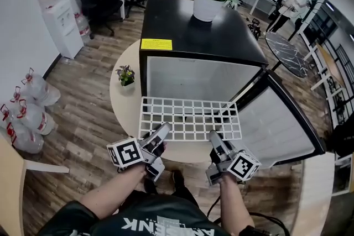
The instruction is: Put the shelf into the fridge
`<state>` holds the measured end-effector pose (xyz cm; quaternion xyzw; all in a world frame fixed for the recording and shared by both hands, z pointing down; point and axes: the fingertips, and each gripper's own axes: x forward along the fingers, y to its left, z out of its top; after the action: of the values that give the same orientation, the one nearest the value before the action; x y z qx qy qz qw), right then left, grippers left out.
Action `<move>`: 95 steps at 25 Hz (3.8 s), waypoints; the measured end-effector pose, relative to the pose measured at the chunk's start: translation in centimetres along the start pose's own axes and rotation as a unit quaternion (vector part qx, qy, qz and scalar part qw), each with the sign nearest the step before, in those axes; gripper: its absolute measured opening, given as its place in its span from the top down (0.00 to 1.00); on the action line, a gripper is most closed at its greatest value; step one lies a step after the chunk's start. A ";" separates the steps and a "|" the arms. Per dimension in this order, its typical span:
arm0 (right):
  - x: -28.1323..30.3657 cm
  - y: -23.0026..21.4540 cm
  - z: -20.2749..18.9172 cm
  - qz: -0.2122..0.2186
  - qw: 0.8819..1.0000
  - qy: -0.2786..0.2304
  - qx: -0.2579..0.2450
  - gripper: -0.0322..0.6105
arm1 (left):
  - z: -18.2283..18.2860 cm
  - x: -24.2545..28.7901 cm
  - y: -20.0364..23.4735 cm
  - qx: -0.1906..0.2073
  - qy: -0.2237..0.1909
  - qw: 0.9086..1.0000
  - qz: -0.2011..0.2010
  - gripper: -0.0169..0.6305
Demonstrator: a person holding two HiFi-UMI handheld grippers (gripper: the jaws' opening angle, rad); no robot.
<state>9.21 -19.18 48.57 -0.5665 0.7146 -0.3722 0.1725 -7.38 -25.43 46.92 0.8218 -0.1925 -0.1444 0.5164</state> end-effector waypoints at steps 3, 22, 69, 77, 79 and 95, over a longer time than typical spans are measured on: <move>0.7 0.0 0.3 0.014 0.999 -0.003 0.031 0.74 | 0.6 0.3 -0.2 0.021 -0.008 1.000 -0.006 0.85; 3.4 -5.3 3.0 -0.017 0.999 0.042 -0.017 0.74 | 0.5 4.5 2.5 0.011 -0.017 1.000 0.023 0.85; 5.6 -5.9 4.1 0.001 0.999 0.042 0.005 0.77 | 1.0 6.4 4.4 0.023 -0.041 0.999 0.017 0.84; 6.5 -6.7 5.1 -0.005 0.998 0.056 -0.011 0.78 | 1.0 5.1 4.0 0.168 -0.035 0.984 0.051 0.75; 6.8 -6.8 5.3 -0.008 0.998 0.060 -0.009 0.78 | 1.2 5.3 4.2 0.181 -0.033 0.981 0.064 0.74; 8.6 -6.8 5.5 0.002 0.998 0.056 -0.010 0.78 | 2.8 6.0 5.7 0.189 -0.028 0.977 0.096 0.75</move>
<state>14.91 -29.59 51.35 -0.5447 0.7281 -0.3960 0.1278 -4.27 -32.67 50.70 0.8777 -0.3091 -0.0779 0.3578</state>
